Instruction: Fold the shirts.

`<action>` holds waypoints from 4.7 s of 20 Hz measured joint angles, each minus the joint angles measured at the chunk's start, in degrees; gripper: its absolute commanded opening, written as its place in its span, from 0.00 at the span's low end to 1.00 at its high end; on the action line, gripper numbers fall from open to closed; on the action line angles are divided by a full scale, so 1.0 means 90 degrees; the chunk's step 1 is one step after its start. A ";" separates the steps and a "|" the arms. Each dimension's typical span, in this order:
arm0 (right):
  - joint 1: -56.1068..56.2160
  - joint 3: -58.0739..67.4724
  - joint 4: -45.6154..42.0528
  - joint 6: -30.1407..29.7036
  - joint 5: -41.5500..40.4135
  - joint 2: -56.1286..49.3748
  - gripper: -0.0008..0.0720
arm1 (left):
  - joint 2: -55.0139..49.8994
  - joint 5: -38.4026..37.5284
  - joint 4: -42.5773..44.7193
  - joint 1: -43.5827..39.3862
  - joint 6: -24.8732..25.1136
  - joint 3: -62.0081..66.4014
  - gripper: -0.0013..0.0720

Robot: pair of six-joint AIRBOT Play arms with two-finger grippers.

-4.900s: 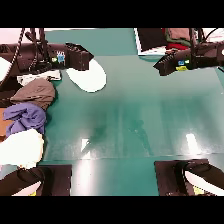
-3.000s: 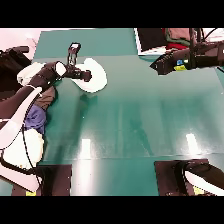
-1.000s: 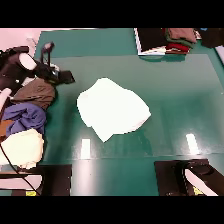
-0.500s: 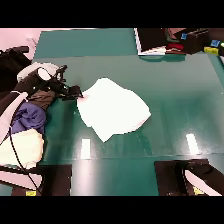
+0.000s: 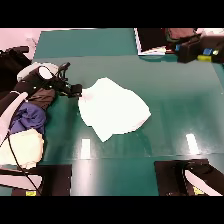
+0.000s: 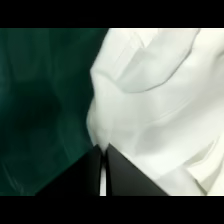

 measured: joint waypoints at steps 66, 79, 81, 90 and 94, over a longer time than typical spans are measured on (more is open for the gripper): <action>0.0901 -0.3704 0.2613 -0.0172 -0.0789 -0.2373 0.57 | -0.1195 -0.0811 -0.0330 0.0216 0.1460 0.2208 0.05; 0.0874 -0.2137 0.1455 -0.0185 -0.0860 -0.2130 0.03 | -0.0233 -0.0772 -0.0136 0.0223 0.1423 0.2569 0.05; 0.0525 -0.1654 0.0799 -0.0073 -0.0357 -0.1608 0.03 | 0.0420 -0.0612 -0.0061 0.0223 0.1426 0.2824 0.05; -0.0670 0.0661 -0.0716 0.0068 0.1484 0.0255 0.03 | 0.3492 -0.0165 -0.0131 0.0223 0.1433 0.3611 0.05; -0.0644 0.0988 -0.0918 0.0199 0.1851 0.0525 0.03 | 0.3946 -0.0420 -0.0495 0.0226 0.1440 0.3546 0.05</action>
